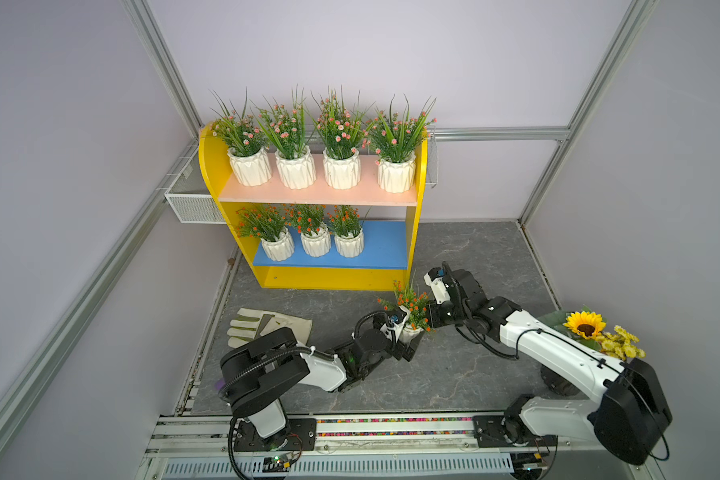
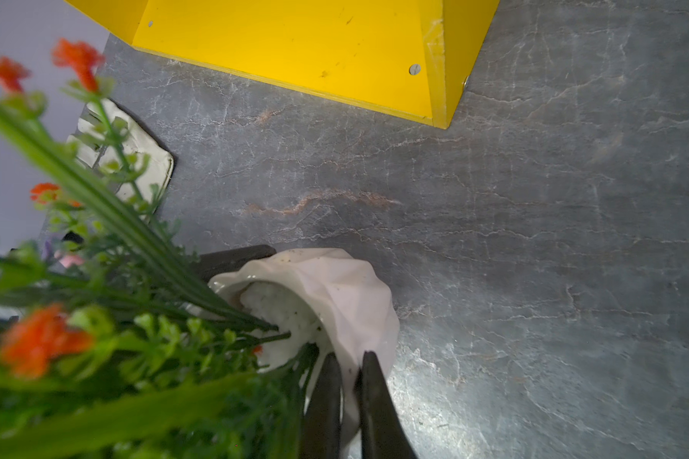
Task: Place the baby's breath potted plants on the rack by color
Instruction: Pick up the baby's breath potted plant from the center of the board.
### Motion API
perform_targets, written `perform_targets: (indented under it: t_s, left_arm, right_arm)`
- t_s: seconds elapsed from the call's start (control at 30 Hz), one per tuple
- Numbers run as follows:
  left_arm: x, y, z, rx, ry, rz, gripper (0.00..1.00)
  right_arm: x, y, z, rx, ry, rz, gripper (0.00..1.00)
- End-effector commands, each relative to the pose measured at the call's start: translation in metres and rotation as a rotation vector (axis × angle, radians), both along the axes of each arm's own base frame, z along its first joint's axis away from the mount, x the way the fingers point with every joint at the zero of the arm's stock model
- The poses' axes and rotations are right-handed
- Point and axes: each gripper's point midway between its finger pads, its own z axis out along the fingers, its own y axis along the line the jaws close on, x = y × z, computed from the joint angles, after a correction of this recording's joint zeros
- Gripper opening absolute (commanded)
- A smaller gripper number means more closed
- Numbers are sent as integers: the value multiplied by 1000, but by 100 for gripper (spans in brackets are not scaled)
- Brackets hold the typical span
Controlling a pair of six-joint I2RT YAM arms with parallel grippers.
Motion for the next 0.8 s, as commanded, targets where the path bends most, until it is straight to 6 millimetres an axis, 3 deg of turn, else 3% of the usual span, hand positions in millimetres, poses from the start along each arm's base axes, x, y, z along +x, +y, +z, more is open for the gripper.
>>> perform_targets:
  t_s: [0.0,0.43,0.47,0.77]
  left_arm:
    - [3,-6,9,-40,-19,13,100]
    - [10,1,12,-51,-24,69,100]
    - [11,1,11,-52,-22,76,100]
    - [16,0,11,-59,-9,103,100]
  right_arm:
    - [-6,35,39,197,-38,78,11]
    - [-10,46,47,251,-36,112,11]
    - [-15,42,35,234,-14,108,11]
    - [-19,43,27,232,3,103,11]
